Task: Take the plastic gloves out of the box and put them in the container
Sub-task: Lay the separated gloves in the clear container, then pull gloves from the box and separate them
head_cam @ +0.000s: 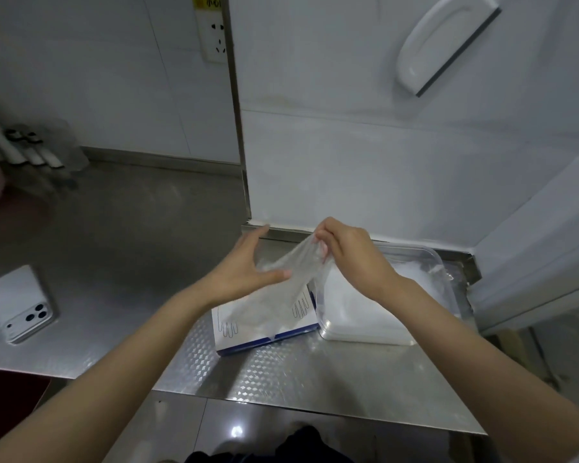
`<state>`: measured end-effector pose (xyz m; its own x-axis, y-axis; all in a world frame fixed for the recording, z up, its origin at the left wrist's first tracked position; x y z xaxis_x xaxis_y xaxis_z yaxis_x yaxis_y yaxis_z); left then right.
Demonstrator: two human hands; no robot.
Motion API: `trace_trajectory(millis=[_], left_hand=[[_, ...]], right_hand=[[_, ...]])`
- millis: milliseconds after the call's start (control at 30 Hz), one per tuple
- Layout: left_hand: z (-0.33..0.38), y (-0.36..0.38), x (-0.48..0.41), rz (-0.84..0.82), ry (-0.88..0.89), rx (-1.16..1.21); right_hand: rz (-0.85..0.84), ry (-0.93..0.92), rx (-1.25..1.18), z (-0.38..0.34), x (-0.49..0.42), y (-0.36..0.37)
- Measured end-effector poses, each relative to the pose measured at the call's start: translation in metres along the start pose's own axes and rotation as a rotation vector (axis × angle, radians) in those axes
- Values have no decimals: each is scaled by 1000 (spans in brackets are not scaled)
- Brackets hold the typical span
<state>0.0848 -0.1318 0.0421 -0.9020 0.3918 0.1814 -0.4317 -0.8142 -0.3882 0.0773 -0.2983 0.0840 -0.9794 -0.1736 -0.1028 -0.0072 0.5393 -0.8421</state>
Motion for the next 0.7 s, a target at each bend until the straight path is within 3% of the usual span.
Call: trace_trajectory(millis=[133, 267, 367, 467, 567, 700], left_hand=[[43, 23, -9, -107, 138, 9], [46, 23, -18, -15, 118, 207], [50, 29, -20, -11, 95, 354], [59, 46, -21, -40, 60, 496], [61, 56, -27, 44, 36, 556], [51, 62, -35, 214, 2, 388]], right_hand=[[-46, -62, -121, -11, 9, -6], [-62, 112, -547, 11, 15, -13], [-288, 100, -383, 30, 28, -3], [-366, 118, -330, 53, 42, -1], [-294, 217, -588, 79, 50, -4], [-88, 347, -849, 104, 56, -13]])
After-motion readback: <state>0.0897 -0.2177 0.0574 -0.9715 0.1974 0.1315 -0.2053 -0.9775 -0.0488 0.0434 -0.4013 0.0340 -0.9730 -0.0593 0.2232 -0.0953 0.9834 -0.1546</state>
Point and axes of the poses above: each hand's wrist, its own x-axis away from the middle knuckle, its own y-axis out of the palm, z = x × y, the point moved 7 cm from there along -x, towards the middle knuckle, and after that the axes turned 12 degrees about x, right-handed, at the moved point
